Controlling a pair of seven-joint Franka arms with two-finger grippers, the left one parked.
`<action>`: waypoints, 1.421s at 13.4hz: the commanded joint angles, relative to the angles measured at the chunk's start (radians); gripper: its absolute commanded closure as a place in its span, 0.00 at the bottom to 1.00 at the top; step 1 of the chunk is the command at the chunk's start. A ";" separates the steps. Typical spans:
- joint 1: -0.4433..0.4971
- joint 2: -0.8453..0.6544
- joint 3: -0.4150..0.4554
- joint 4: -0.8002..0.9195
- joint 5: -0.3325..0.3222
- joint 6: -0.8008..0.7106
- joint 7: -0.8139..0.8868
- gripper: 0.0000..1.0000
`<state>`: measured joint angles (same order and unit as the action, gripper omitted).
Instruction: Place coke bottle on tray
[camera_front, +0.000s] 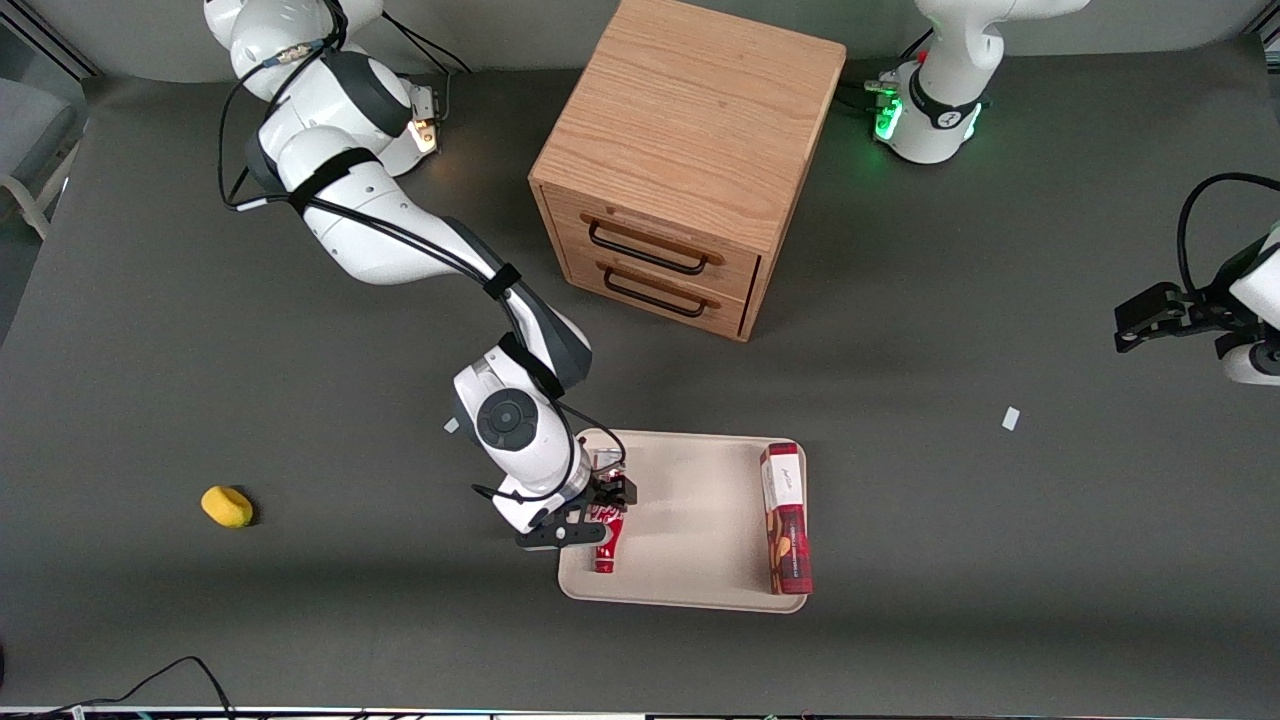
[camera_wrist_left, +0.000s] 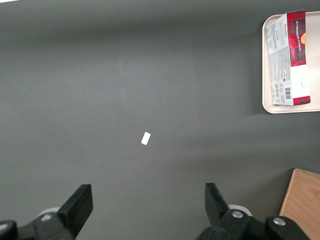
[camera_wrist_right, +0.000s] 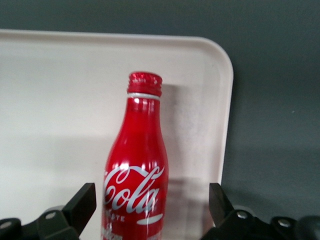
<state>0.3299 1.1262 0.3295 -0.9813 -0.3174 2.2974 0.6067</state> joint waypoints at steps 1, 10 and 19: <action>-0.043 -0.153 0.005 -0.129 -0.009 -0.010 0.002 0.00; -0.316 -0.764 -0.030 -0.504 0.227 -0.388 -0.274 0.00; -0.321 -1.229 -0.308 -0.809 0.396 -0.596 -0.492 0.00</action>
<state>-0.0058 -0.0273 0.0365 -1.7225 0.0524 1.7147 0.1293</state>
